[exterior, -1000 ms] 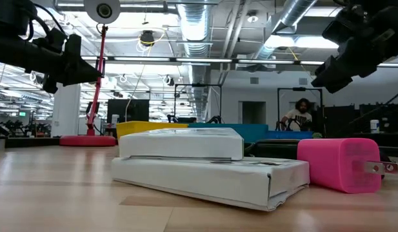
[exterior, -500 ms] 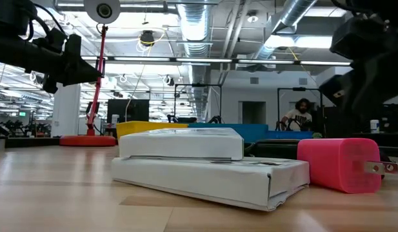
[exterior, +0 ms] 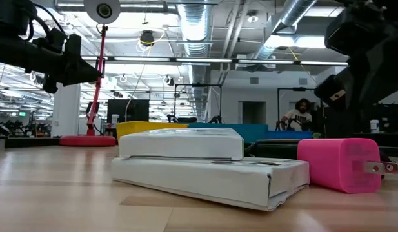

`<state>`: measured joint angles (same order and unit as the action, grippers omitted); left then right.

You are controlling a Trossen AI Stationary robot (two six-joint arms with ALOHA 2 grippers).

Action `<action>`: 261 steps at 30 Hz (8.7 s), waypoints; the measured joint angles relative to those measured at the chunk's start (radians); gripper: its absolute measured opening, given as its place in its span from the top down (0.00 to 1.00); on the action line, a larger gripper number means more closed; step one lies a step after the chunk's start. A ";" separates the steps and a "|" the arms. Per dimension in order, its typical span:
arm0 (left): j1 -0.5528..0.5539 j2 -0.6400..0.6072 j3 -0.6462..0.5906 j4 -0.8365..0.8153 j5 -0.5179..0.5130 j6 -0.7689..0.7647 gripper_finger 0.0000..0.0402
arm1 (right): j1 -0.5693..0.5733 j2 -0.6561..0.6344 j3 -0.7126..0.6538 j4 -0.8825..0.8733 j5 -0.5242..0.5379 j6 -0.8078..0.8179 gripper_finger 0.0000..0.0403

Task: Pick and place items into bin
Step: Put the green charger cable into the dark blue bin

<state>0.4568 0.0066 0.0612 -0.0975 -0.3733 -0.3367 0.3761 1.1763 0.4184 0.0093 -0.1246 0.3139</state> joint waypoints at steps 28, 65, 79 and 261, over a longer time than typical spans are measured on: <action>0.000 0.000 0.000 0.000 0.000 0.000 0.77 | -0.005 0.122 0.151 -0.251 0.078 0.029 0.83; 0.000 0.000 0.000 0.000 0.000 0.000 0.77 | 0.133 0.156 0.150 -0.182 0.182 0.034 0.69; 0.000 0.000 0.000 0.000 0.000 0.000 0.77 | 0.132 0.335 0.150 -0.091 0.126 0.061 0.69; 0.000 0.000 0.000 0.000 0.000 0.000 0.77 | -0.091 0.504 0.339 -0.234 0.242 0.099 0.49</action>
<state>0.4567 0.0064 0.0608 -0.0978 -0.3729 -0.3367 0.2852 1.6804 0.7576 -0.2251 0.1178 0.4127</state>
